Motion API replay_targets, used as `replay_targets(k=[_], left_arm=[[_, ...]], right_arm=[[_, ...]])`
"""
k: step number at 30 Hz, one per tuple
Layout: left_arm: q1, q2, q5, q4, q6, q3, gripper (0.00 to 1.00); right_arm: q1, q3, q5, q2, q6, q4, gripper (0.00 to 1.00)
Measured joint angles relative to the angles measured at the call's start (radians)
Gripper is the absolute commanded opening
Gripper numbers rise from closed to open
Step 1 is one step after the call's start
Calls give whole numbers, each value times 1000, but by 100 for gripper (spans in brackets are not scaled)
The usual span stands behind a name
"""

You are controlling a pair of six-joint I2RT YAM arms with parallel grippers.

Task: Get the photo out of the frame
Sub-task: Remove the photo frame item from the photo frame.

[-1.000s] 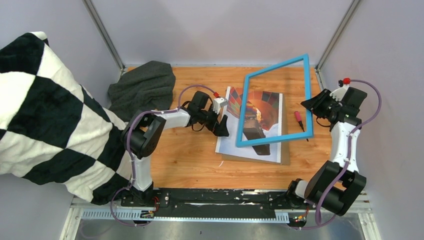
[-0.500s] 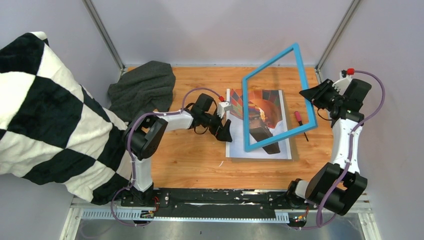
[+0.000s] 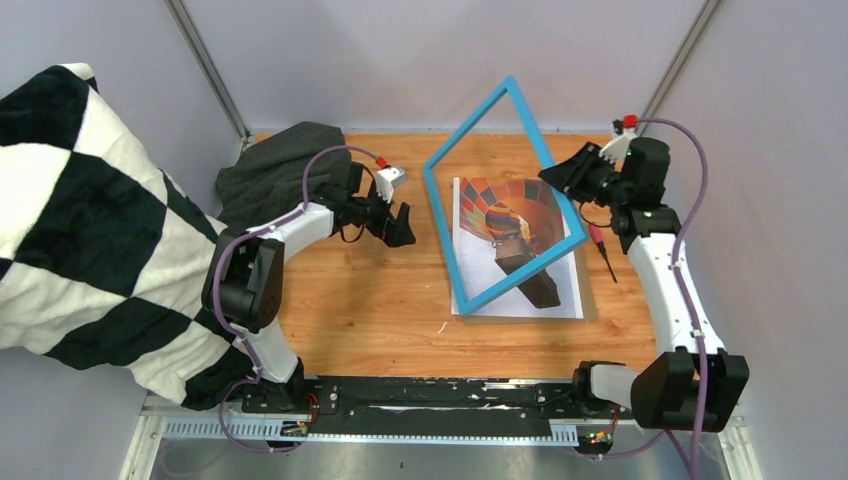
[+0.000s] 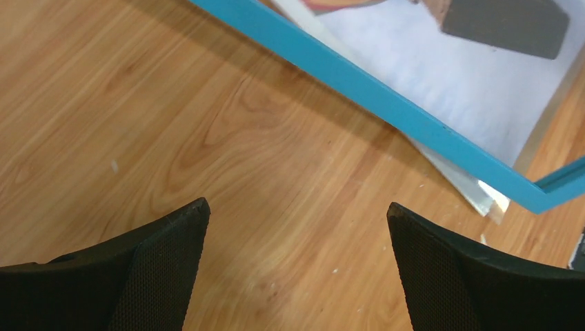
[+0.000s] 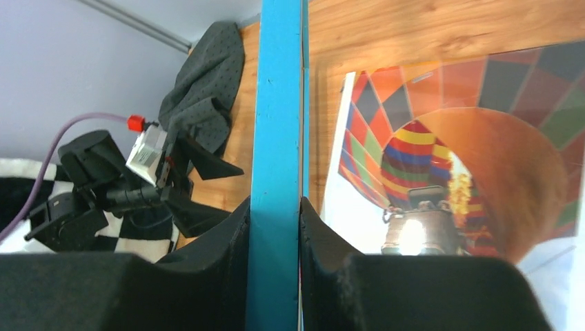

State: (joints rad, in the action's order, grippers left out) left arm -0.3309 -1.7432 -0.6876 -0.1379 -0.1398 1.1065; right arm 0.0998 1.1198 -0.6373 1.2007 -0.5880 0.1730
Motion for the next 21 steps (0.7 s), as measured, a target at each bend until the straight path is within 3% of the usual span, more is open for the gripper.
replay_targets(k=[7,21], left_arm=[[42,5,66,-88,-50,-27,100],[42,5,205,-141,-86,-24,100]], right_arm=[[-214,-2,172,-7,14,3,0],[-307,-90,308,4,-4,-90,2]])
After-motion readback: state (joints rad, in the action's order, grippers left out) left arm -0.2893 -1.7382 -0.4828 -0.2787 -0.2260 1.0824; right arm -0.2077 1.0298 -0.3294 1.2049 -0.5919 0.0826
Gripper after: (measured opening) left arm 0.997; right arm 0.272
